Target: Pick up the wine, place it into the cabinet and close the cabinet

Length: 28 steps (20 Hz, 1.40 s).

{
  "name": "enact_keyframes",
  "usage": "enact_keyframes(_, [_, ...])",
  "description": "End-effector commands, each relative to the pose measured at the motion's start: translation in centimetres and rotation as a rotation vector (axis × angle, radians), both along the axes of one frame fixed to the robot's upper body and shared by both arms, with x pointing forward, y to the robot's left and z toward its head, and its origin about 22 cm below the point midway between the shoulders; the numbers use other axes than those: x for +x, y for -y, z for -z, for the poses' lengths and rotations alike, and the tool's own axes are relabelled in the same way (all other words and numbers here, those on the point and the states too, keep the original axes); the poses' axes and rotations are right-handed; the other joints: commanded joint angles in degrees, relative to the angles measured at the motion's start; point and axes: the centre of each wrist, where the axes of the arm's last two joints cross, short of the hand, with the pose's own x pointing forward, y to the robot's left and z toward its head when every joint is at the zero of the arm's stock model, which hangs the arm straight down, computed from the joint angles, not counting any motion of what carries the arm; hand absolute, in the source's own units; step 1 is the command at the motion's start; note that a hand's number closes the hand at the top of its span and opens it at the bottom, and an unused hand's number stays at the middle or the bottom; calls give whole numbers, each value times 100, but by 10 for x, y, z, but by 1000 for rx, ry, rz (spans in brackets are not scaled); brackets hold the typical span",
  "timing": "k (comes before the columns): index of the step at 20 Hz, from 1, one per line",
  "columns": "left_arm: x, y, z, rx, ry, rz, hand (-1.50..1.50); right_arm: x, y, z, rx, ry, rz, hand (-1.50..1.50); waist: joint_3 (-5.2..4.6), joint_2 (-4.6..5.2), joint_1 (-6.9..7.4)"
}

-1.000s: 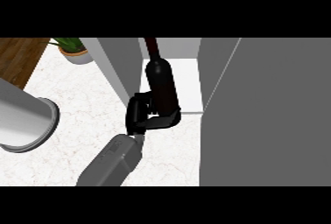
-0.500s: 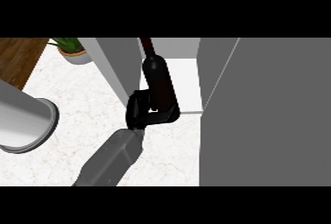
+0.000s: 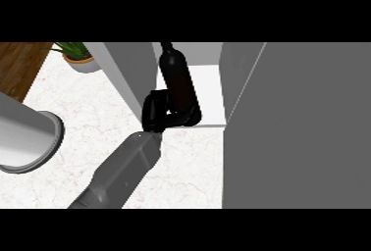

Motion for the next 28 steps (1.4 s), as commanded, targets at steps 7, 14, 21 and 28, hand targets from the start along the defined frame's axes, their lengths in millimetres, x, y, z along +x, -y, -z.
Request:
enact_keyframes(7, [29,8,-29,-10,0,7,150,-1,-4,12,-12,12,-11,-150,2,8,-46])
enact_keyframes(14, [30,0,-20,76,-49,-67,150,1,-14,13,-18,9,-25,-150,-1,39,-129])
enact_keyframes(21, [24,-12,-3,51,-87,-91,150,7,-5,9,2,22,-18,-150,-1,38,-105])
enact_keyframes(28, [32,-27,-6,30,24,-179,150,-1,0,16,-13,12,-31,-150,-2,52,-99])
